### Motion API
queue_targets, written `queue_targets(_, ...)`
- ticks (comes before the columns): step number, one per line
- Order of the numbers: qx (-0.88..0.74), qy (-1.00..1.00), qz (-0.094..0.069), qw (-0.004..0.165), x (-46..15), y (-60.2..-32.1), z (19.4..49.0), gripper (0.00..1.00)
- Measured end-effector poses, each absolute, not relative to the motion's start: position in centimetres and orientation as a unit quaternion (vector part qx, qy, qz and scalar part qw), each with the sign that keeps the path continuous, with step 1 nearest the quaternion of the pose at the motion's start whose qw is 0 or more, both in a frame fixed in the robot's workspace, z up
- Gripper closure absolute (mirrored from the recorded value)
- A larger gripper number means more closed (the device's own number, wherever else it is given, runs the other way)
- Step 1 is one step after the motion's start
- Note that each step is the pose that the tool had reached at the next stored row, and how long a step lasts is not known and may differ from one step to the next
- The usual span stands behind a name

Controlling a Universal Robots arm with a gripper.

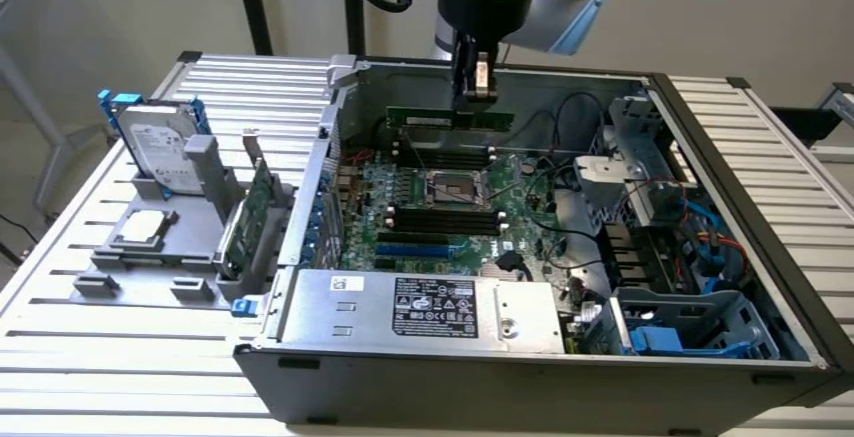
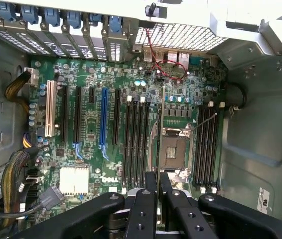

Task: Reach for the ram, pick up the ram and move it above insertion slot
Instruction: 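Pick up the ram and move it above insertion slot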

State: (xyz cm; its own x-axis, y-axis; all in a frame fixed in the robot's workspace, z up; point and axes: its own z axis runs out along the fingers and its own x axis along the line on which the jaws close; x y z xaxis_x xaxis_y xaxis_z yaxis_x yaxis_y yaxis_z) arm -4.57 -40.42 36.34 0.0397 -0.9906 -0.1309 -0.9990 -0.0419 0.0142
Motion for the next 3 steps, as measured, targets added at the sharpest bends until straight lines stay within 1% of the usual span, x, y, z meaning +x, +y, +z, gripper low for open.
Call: queue_targets(3,-0.72,0.691,0.052,0.04,-4.57,-40.42,36.34,0.85)
